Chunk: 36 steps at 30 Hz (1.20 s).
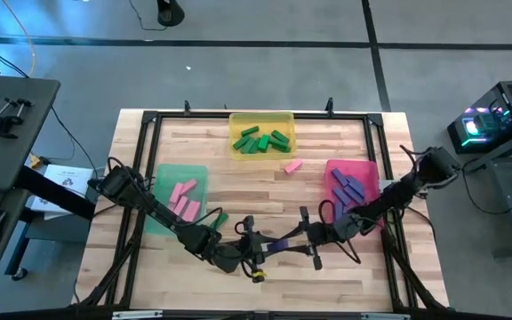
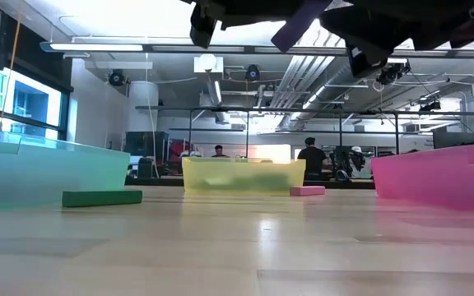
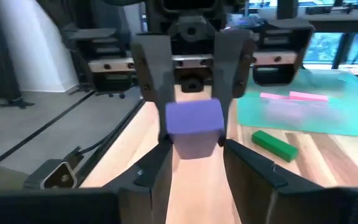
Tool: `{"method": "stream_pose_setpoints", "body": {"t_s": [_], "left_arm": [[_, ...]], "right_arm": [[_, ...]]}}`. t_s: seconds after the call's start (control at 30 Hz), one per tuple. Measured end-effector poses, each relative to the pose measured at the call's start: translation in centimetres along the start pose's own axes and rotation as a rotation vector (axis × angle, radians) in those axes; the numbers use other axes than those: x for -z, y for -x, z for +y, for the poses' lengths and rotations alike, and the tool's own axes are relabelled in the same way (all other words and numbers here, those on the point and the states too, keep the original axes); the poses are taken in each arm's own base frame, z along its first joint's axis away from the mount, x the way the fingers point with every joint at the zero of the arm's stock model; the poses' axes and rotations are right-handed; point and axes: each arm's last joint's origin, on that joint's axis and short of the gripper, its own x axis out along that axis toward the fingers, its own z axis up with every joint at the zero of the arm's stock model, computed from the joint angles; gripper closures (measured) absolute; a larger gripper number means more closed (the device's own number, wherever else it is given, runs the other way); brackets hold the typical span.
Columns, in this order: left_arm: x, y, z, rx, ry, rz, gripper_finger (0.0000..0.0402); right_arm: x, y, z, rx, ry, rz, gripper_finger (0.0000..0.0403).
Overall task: Sort blocks
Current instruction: Put the blue block into the pink bin
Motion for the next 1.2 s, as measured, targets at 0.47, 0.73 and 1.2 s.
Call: {"method": "stream_pose_setpoints", "body": {"t_s": [0.47,0.73,1.2], "left_arm": [[0.3,-0.1,0.1,-0.003,-0.016,0.015,0.0318],[0.3,-0.1,0.2,0.000,-0.011,0.016,0.0317],[1.3,-0.3,0.8,-0.035,0.024,0.110,0.0232]], "right_arm": [[-0.7,-0.2,-0.1,-0.063,0.007,-0.039,0.0195],[-0.8,-0.9,0.0,-0.016,0.034,0.046,0.0244],[-2.3,3.0,-0.1,0.270,0.020,0.246,0.0327]]}}
